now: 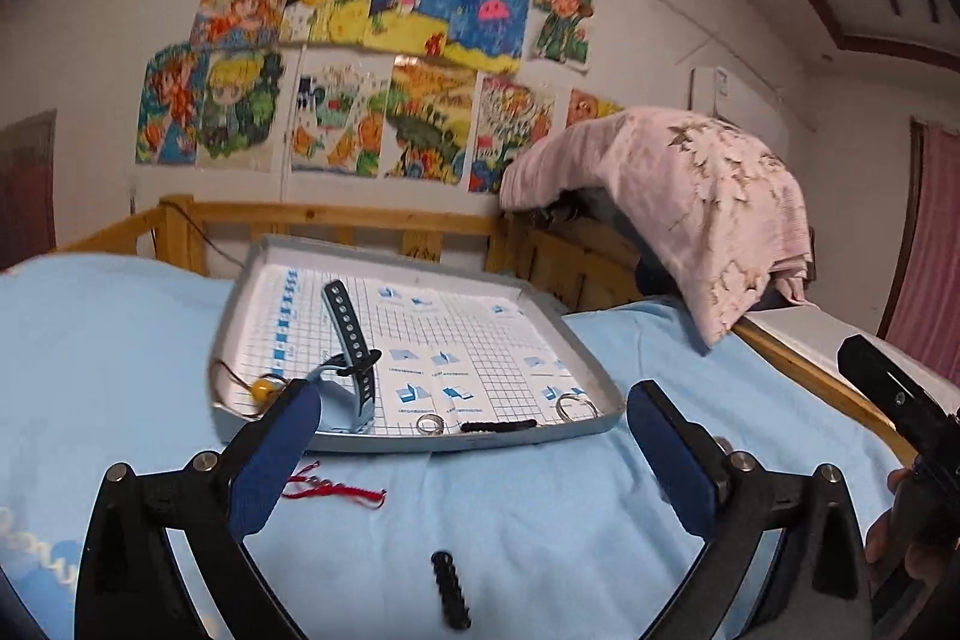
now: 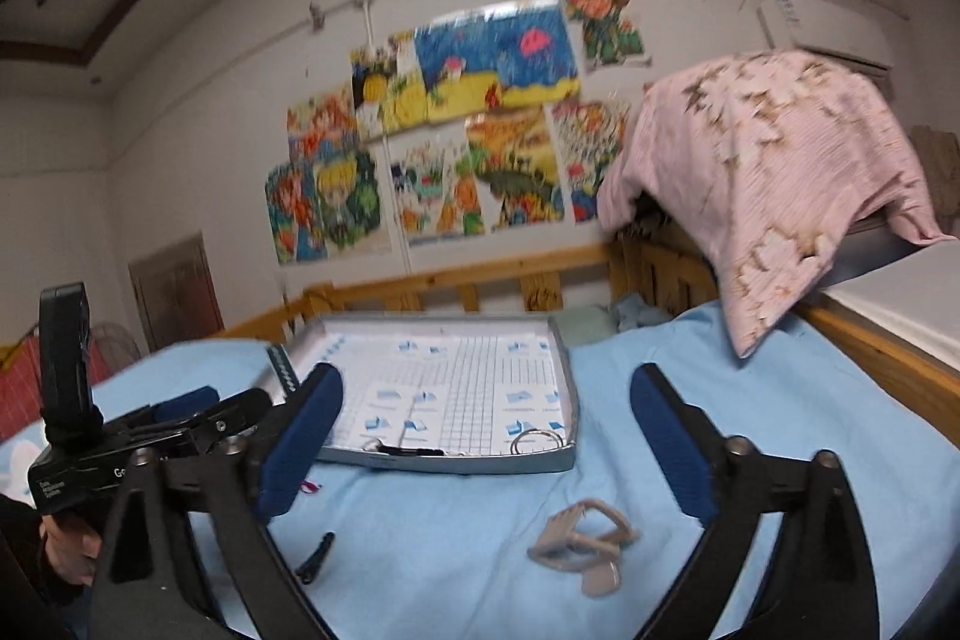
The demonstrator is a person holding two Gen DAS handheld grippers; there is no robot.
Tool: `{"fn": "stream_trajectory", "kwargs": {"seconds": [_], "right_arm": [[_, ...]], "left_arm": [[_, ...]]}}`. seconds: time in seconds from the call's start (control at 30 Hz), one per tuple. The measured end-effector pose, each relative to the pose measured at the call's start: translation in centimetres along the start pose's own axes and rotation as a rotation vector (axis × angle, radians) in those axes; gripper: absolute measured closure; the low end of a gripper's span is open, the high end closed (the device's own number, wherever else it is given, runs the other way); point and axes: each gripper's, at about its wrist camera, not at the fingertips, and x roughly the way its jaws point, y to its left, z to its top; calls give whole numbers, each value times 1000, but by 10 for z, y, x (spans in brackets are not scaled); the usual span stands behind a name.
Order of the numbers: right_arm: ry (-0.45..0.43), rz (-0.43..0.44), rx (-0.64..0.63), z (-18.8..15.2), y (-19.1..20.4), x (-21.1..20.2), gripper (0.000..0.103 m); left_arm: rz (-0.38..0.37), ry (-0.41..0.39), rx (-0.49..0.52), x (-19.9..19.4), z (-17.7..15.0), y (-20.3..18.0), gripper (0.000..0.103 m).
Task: Organize jewelry
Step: 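Withdraw both open tools from the tray toward the remaining items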
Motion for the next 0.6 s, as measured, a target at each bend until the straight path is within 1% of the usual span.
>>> {"fn": "stream_trajectory", "kwargs": {"seconds": [0.1, 0.27, 0.33, 0.4, 0.6], "right_arm": [[-36, -29, 7, -8, 1, -27, 2], [-53, -62, -28, -23, 11, -58, 2], [-56, -76, -46, -27, 16, -68, 2], [-54, -73, -55, -33, 21, -80, 2], [-49, -85, -74, -50, 33, -102, 2]], "left_arm": [[9, -38, 27, -28, -6, -2, 0], [32, -68, 39, -64, -20, -1, 0], [45, -71, 38, -75, -27, 1, 0], [63, -73, 37, -85, -36, 3, 0], [86, -73, 36, -108, -60, 6, 0]]}}
